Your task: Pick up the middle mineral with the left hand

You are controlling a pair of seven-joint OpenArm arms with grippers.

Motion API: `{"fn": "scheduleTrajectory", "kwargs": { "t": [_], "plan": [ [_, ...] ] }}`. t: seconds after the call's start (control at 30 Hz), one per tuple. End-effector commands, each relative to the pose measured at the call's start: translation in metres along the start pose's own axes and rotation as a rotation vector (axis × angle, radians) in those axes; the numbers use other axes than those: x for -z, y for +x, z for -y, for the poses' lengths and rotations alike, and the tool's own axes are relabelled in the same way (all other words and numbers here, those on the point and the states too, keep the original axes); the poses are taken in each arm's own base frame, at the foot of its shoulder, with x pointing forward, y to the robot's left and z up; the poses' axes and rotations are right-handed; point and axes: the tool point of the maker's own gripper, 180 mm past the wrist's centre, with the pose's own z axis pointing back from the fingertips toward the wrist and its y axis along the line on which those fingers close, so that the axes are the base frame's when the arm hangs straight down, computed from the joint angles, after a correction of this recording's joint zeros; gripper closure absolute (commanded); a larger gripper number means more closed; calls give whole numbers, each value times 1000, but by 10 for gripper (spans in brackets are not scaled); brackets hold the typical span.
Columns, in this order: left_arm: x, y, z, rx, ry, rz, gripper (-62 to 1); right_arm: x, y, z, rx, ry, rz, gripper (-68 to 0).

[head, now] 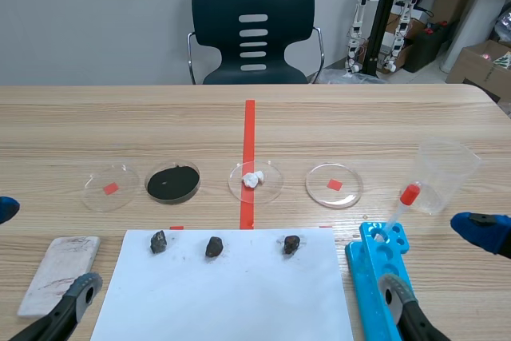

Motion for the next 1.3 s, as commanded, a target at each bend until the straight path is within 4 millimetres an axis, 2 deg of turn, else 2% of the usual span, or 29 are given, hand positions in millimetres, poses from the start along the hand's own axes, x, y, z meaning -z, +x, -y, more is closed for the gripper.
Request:
{"fn": "scheduleTrajectory", "kwargs": {
  "t": [0.0,0.97,1.13,1.27],
  "plan": [
    [3,10,1,-4,1,37,-623,2,7,5,-15,-10,33,-475],
    [6,12,-1,3,-1,45,-623,2,7,5,-15,-10,33,-475],
    [15,4,-5,19,-10,-13,-623,2,7,5,-15,-10,33,-475],
    [25,-14,-14,7,7,-128,-623,2,7,5,-15,-10,33,-475]
  ]
}}
